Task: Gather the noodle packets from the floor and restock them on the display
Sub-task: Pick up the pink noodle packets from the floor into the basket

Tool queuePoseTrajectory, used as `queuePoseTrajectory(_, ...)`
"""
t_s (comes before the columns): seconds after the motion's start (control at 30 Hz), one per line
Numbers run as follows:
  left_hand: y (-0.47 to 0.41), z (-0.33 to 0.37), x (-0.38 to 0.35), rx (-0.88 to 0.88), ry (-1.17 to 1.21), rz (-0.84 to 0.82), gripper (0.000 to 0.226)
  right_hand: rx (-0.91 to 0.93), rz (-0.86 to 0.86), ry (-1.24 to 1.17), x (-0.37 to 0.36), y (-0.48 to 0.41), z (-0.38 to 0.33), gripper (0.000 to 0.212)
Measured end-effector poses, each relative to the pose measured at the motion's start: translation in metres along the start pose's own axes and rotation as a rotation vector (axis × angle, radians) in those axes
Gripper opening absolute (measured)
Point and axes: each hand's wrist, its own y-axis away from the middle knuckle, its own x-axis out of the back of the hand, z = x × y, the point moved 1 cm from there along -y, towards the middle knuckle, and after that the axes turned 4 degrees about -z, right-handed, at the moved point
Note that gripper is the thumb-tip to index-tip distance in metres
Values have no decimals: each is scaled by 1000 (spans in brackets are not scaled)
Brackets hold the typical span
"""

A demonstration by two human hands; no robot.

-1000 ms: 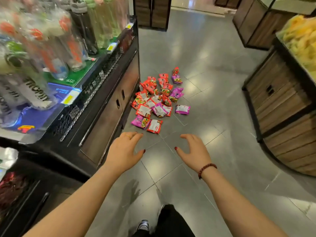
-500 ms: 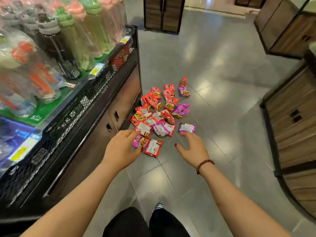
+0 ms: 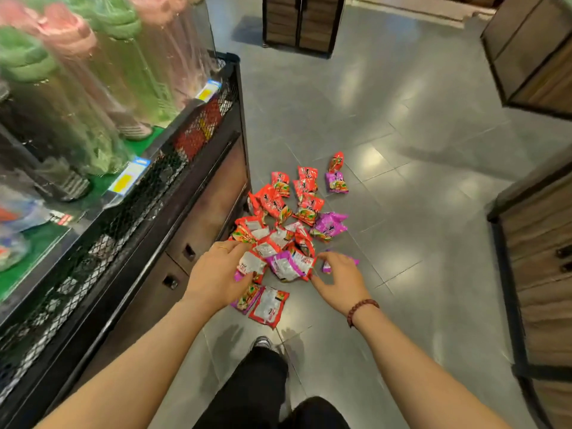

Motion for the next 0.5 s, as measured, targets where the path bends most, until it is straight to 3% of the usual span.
queuePoseTrajectory(0.17, -66, -15, -3, 32, 24, -33, 55, -33, -56, -1, 14, -70, 10, 47)
queuePoseTrajectory(0.4, -122, -37, -44, 333, 125, -22, 57, -33, -288, -32, 6, -187, 43, 47)
queuePoseTrajectory(0.5, -138, -44, -75, 542, 201, 24, 57, -76, -379, -85, -11, -237, 64, 53)
